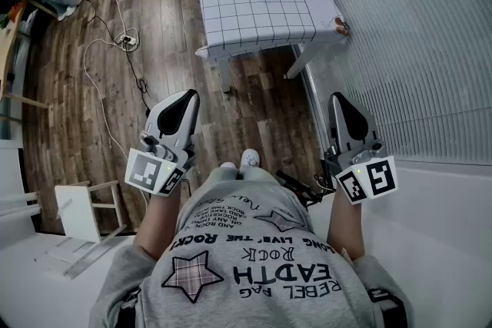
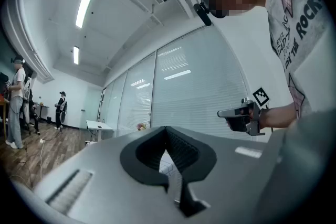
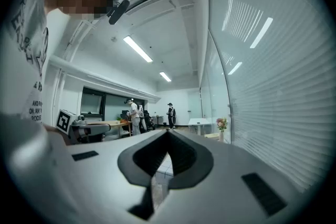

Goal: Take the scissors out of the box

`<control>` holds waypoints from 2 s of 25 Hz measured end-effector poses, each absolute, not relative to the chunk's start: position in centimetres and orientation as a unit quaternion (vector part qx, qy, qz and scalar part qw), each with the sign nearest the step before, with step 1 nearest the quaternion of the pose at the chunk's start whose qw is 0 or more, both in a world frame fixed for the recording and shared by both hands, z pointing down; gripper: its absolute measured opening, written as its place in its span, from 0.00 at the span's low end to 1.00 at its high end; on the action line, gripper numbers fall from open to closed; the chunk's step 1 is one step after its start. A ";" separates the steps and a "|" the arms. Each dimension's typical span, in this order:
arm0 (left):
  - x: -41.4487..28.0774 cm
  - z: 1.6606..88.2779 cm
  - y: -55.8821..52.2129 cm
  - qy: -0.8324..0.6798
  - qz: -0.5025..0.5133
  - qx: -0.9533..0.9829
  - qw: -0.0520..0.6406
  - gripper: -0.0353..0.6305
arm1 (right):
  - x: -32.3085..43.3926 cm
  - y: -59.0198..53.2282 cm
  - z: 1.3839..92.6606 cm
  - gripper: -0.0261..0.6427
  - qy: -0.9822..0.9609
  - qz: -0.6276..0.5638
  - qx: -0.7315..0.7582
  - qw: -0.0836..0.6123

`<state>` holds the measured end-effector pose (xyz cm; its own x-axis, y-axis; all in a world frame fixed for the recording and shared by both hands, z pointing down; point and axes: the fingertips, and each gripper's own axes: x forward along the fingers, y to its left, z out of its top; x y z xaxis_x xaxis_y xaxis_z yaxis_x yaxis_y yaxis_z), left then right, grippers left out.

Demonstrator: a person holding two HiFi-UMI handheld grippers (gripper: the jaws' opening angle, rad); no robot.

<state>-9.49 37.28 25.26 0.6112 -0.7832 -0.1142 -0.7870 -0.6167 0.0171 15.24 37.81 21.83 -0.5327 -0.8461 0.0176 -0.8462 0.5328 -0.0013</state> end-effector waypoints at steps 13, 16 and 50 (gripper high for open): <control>-9.2 25.1 36.6 0.435 0.054 -0.899 0.019 0.06 | 15.0 37.4 21.9 0.06 -0.882 0.007 0.472 0.016; -8.9 25.2 36.3 0.435 0.051 -0.899 0.016 0.06 | 15.3 37.1 22.3 0.06 -0.884 0.030 0.467 0.000; -7.5 28.8 24.5 0.448 0.033 -0.893 -0.017 0.06 | 18.9 27.3 24.9 0.06 -0.886 0.074 0.458 -0.026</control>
<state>-7.50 24.46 28.77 0.5967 -0.8012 -0.0446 -0.7990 -0.5984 0.0594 18.90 27.34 24.88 -0.5796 -0.8146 0.0215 -0.8068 0.5699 -0.1559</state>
